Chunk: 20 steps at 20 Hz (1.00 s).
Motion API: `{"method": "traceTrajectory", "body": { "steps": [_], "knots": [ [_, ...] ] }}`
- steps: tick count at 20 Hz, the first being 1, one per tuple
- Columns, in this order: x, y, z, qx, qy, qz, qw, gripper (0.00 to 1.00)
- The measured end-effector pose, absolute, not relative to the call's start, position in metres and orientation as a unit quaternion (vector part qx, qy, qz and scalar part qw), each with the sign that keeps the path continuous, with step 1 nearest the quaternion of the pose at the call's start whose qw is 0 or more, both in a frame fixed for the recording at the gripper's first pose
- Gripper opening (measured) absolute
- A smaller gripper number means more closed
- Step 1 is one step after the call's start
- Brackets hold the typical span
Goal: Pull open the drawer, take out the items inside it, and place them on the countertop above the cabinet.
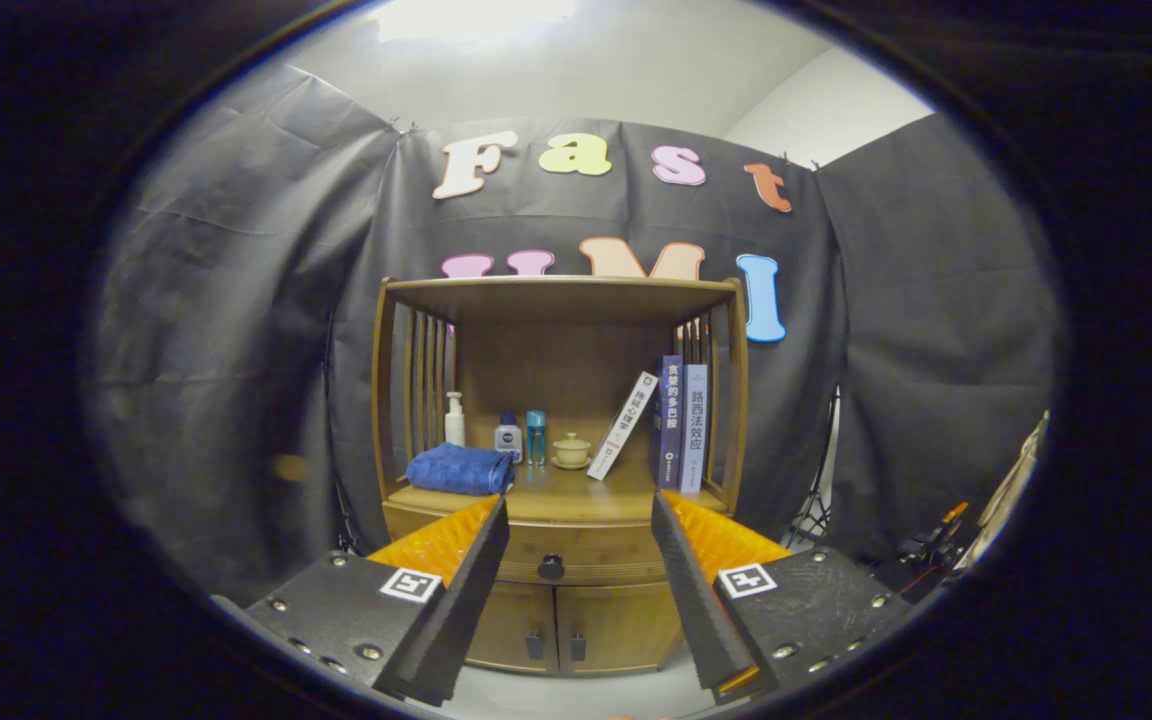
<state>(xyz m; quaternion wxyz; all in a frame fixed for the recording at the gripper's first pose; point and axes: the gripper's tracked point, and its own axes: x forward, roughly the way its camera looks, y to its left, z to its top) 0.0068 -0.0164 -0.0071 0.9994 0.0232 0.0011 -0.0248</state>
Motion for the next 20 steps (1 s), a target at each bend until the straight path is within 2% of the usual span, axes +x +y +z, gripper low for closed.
{"method": "traceTrajectory", "body": {
  "steps": [15, 20],
  "knots": [
    [0.071, 0.001, -0.055, 0.057, 0.03, 0.006, 0.998, 0.86],
    [0.105, 0.002, -0.082, 0.047, 0.041, -0.002, 0.998, 0.86]
  ]
}}
